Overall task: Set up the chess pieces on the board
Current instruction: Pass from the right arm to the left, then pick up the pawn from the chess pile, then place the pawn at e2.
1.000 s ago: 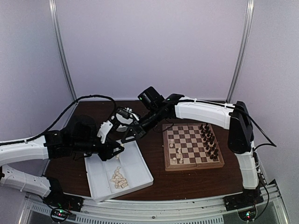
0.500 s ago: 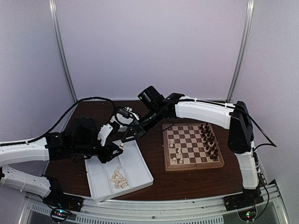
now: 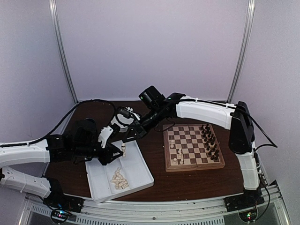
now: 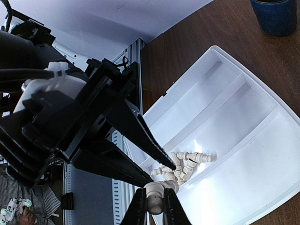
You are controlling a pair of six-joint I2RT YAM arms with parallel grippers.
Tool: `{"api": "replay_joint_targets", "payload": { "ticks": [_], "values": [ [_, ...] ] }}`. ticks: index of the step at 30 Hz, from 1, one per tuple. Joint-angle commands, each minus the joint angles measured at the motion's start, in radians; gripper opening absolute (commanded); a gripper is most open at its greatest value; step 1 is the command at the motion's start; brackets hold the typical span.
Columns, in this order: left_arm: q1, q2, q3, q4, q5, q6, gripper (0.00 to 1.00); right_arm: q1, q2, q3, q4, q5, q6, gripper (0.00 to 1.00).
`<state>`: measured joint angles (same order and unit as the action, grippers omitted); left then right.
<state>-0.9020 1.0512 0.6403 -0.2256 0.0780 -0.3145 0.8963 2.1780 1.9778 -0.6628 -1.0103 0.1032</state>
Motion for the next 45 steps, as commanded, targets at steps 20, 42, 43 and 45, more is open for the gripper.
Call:
{"api": "replay_joint_targets", "payload": {
  "ticks": [20, 42, 43, 45],
  "values": [
    [0.006, 0.049, -0.001, 0.119, 0.004, 0.023, 0.07, -0.042, -0.041, 0.038, -0.089, 0.091, -0.117, 0.09],
    [0.008, 0.061, 0.005, 0.108, -0.034, 0.009, 0.05, -0.264, -0.276, -0.417, -0.138, 0.815, -0.612, 0.08],
    [0.009, 0.061, 0.007, 0.105, -0.034, 0.009, 0.05, -0.264, -0.269, -0.421, -0.137, 0.816, -0.617, 0.08],
    [0.008, 0.061, 0.009, 0.103, -0.036, 0.009, 0.05, -0.264, -0.256, -0.426, -0.144, 0.815, -0.623, 0.08]
  ]
}}
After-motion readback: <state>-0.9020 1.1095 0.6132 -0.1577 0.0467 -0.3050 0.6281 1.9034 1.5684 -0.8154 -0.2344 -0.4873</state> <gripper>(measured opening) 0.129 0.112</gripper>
